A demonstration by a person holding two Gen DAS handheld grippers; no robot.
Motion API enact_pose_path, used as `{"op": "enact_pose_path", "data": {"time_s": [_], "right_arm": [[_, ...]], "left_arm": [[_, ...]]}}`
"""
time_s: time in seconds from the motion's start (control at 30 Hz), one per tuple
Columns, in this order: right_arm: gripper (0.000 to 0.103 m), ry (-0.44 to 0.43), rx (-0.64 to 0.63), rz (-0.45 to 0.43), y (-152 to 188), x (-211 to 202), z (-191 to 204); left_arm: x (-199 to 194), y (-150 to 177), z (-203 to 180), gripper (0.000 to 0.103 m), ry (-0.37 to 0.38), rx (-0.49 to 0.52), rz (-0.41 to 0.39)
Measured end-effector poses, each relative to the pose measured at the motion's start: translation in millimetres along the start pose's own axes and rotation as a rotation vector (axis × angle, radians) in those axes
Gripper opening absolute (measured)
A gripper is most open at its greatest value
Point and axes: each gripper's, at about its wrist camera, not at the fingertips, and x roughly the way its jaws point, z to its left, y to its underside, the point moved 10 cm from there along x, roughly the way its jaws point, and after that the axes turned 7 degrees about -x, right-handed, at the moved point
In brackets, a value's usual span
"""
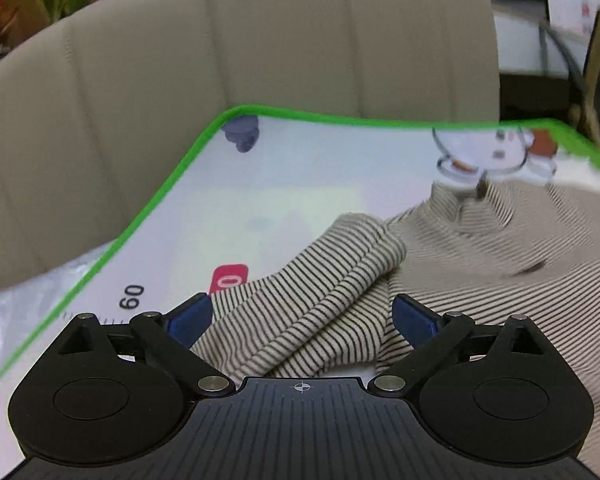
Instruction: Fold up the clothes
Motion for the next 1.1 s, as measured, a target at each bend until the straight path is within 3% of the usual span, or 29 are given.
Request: {"op": "enact_pose_path", "data": {"time_s": [0.07,0.2,0.3,0.4,0.43,0.47,0.5,0.53,0.67,0.73,0.87,0.93,1.1], "right_arm": [[0.000,0.031,0.166,-0.017,-8.0,0.4,-39.7],[0.000,-0.086,0.302,-0.110,-37.2,-22.0,-35.5],[0.000,-0.219,0.266,-0.149,-60.7,-41.1,3.3],[0.002,-0.237,0.150,-0.141,-69.6,-45.5,29.4],[0.010,-0.233,0.142,-0.120,-66.2,-41.7,30.2],[0.015,-0.226,0.191,-0.075,-53.4,-31.5,21.6],[0.027,-0.218,0.264,-0.023,-36.4,-19.6,10.0],[0.031,-0.210,0.338,0.030,-19.4,-8.0,-1.3],[0.031,-0.125,0.594,0.244,67.3,19.3,-36.3],[0.039,-0.073,0.674,0.291,103.6,18.1,-44.9],[0.047,-0.051,0.860,0.307,147.2,15.3,-51.2],[0.054,-0.055,0.938,0.290,151.7,27.4,-56.2],[0.053,-0.014,0.919,0.239,142.8,56.1,-63.9]], "left_arm": [[-7.5,1.1,4.7,0.100,0.021,-0.005,-0.014],[-5.2,0.5,0.1,0.101,0.015,0.081,-0.026],[1.1,0.3,5.7,0.101,-0.013,0.072,-0.011],[8.6,0.4,12.3,0.101,-0.034,0.032,0.011],[10.8,0.4,14.4,0.101,-0.040,0.019,0.017],[7.1,1.2,14.2,0.101,-0.027,0.004,0.022],[3.3,2.1,14.0,0.101,-0.013,-0.012,0.027],[-0.6,2.9,13.8,0.101,0.002,-0.027,0.031],[-14.5,9.4,10.0,0.103,0.068,-0.099,0.067],[-17.7,21.4,-1.1,0.103,0.120,-0.145,0.122],[-21.9,42.5,-23.8,0.103,0.166,-0.139,0.191],[-21.7,53.2,-32.9,0.103,0.175,-0.122,0.223],[-11.2,75.4,-28.6,0.103,0.156,-0.179,0.325]]}}
